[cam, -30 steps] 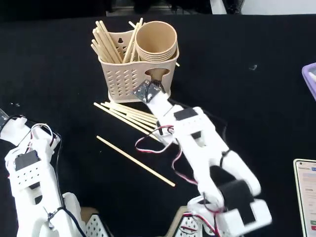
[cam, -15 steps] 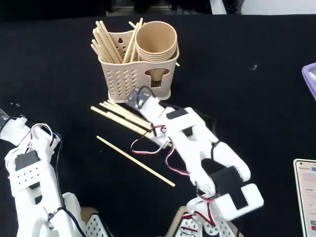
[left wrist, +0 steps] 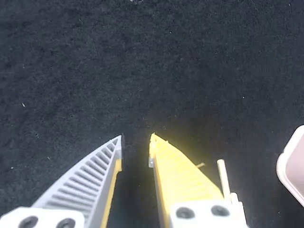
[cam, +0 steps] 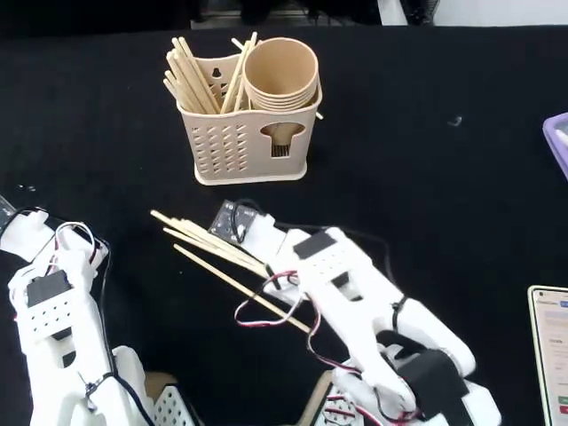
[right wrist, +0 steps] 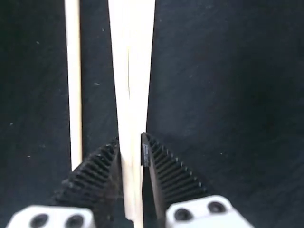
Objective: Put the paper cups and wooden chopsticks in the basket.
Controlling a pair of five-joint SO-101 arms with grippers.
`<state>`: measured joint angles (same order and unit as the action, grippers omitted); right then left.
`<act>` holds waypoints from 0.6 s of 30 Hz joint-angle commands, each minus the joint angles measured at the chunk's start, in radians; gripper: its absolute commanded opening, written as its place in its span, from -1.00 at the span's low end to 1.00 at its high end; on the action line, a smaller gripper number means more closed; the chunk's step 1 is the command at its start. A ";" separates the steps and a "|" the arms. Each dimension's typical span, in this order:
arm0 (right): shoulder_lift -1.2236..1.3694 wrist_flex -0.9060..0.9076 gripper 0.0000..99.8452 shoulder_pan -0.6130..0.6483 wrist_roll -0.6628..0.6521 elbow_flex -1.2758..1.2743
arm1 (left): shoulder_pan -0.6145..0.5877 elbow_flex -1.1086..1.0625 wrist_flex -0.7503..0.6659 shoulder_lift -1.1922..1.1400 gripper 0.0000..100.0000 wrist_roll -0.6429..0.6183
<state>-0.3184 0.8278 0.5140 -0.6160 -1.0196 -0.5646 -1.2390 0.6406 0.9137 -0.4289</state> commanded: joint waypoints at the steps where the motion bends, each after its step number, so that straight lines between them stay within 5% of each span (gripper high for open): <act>1: -0.048 0.002 -0.95 0.012 0.005 -0.015 | 0.007 0.019 -0.020 0.026 -0.78 -0.002; 7: -0.053 0.005 -0.63 0.035 0.008 0.024 | 0.007 0.019 -0.020 0.026 -0.78 -0.002; 18: 0.004 -0.060 -0.62 0.123 0.133 0.180 | 0.002 0.019 -0.020 0.026 -0.78 -0.002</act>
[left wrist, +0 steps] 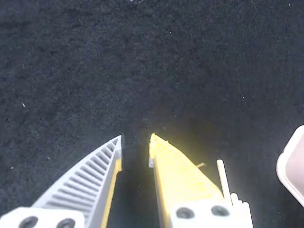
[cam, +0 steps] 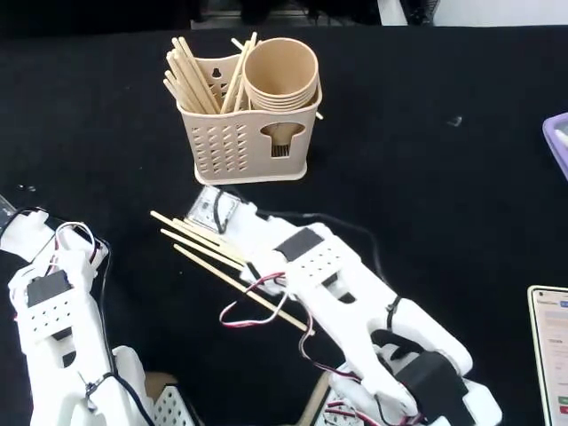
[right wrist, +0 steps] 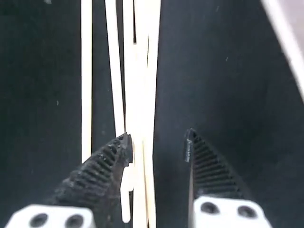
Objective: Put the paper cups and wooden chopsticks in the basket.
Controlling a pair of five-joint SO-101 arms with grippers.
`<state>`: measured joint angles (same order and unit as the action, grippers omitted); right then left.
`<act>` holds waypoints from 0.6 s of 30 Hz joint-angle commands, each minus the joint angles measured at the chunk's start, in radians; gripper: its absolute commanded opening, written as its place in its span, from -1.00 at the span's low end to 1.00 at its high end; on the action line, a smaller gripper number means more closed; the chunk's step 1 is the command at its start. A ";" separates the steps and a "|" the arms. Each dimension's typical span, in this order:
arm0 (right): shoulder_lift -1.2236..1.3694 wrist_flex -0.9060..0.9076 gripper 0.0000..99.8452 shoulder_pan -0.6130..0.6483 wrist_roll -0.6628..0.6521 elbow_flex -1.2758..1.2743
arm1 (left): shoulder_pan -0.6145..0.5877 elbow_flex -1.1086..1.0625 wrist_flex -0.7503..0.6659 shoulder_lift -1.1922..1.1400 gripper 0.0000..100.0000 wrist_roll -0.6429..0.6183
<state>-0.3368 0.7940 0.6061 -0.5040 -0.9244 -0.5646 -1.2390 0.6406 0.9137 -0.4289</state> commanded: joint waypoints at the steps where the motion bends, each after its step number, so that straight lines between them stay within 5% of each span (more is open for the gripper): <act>1: 0.048 -0.025 -0.62 0.040 0.021 0.094 | 0.001 0.019 -0.020 0.026 -0.78 -0.002; 12: 0.325 0.014 -0.65 0.018 0.014 0.320 | -0.001 0.019 -0.020 0.026 -0.78 -0.002; 18: 0.334 0.043 -0.98 0.020 -0.049 0.332 | -0.001 0.021 -0.020 0.026 -0.78 -0.002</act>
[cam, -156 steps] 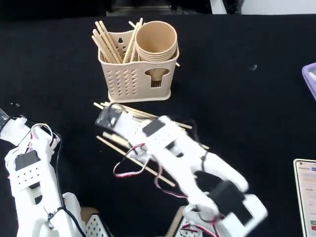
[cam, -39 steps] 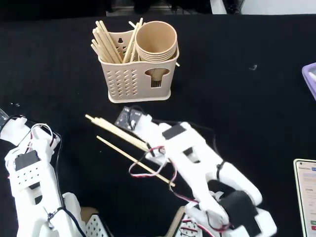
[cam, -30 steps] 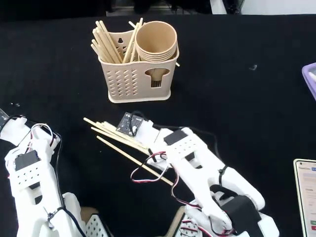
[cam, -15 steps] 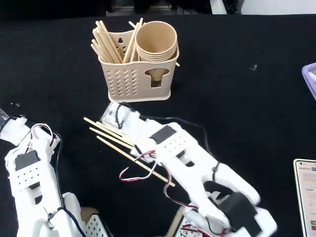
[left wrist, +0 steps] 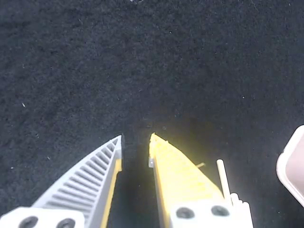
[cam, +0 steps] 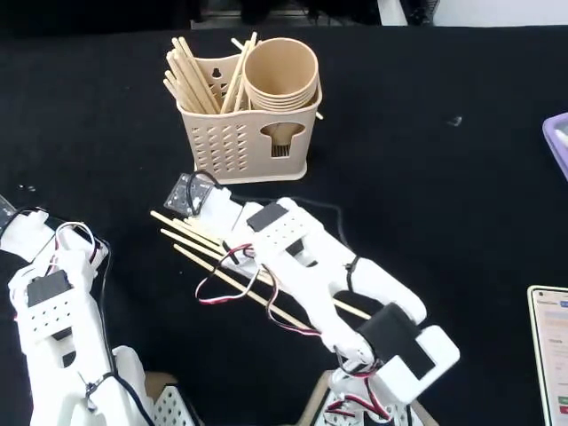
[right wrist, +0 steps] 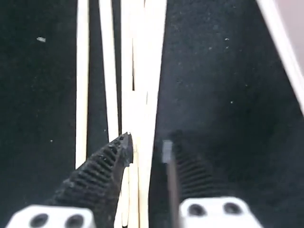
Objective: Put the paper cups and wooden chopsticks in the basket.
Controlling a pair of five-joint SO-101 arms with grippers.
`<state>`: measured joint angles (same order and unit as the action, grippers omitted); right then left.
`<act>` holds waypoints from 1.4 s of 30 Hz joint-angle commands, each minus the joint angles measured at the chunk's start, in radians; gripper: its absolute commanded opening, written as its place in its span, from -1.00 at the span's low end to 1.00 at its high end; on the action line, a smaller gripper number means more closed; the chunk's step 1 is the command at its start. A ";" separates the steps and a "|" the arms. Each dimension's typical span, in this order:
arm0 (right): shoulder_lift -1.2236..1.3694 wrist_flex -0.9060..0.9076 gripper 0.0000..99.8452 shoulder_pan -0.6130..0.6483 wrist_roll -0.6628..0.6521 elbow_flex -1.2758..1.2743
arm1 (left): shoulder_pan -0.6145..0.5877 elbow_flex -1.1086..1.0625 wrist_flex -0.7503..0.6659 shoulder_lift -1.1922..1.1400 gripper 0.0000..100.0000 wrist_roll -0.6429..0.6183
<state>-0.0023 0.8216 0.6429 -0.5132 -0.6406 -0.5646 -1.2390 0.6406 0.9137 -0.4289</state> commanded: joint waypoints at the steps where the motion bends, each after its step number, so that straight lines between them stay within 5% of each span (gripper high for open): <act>1: -0.001 0.025 -0.95 -0.020 -0.038 0.048 | -0.001 0.021 -0.020 0.026 -0.78 -0.002; 13: -0.001 0.109 -0.55 -0.017 0.023 0.082 | -0.001 0.021 -0.020 0.026 -0.78 -0.002; 26: 0.114 0.041 -0.62 0.057 0.006 0.071 | -0.001 0.021 -0.021 0.026 -0.78 -0.002; 33: 0.120 0.046 -0.98 0.025 -0.018 0.110 | -0.001 0.021 -0.021 0.026 -0.78 -0.002; 42: 0.030 0.144 -0.77 0.018 -0.018 0.101 | -0.001 0.021 -0.021 0.026 -0.78 -0.002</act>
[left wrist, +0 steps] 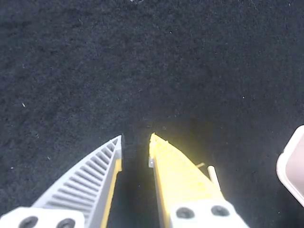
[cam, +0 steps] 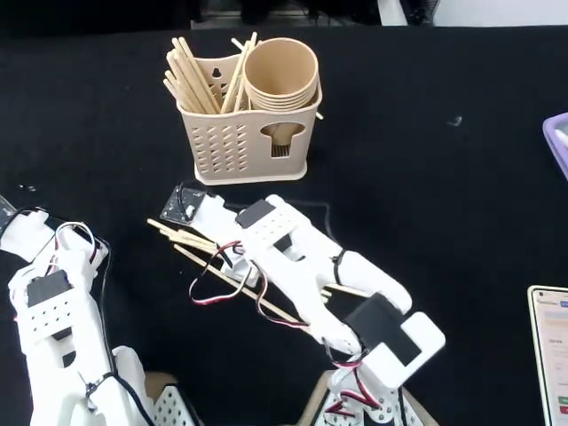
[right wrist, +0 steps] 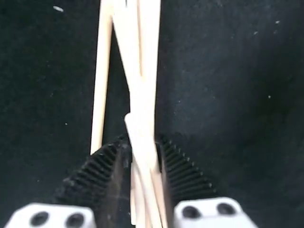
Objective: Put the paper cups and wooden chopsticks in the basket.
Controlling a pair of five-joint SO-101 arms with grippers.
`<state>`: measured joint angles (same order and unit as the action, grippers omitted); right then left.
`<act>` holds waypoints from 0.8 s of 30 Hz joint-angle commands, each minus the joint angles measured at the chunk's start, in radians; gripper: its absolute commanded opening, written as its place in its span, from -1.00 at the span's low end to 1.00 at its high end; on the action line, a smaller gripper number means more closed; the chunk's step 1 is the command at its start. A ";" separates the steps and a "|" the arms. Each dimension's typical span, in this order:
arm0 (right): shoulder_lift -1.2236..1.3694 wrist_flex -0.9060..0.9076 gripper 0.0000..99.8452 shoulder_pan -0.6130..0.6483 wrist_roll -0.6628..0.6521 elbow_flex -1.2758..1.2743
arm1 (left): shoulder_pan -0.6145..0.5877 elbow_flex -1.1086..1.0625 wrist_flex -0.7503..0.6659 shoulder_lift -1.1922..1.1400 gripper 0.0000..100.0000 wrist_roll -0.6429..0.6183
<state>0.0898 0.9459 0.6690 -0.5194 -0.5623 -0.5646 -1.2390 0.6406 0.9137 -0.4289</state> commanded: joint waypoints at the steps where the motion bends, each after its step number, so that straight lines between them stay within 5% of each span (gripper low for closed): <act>1: -0.058 0.017 -0.74 -0.006 -0.011 0.016 | -0.001 0.021 -0.021 0.026 -0.78 -0.002; 7: -0.030 0.012 -0.64 -0.008 -0.011 0.015 | -0.001 0.021 -0.021 0.026 -0.78 -0.002; 17: -0.062 0.014 -0.99 -0.009 -0.014 0.061 | -0.001 0.021 -0.021 0.026 -0.78 -0.002; 24: -0.064 0.018 -0.95 -0.005 -0.012 0.088 | -0.001 0.021 -0.021 0.026 -0.78 -0.002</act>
<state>0.0821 0.9551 0.6690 -0.5301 -0.5286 -0.5646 -1.2390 0.6406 0.9137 -0.4289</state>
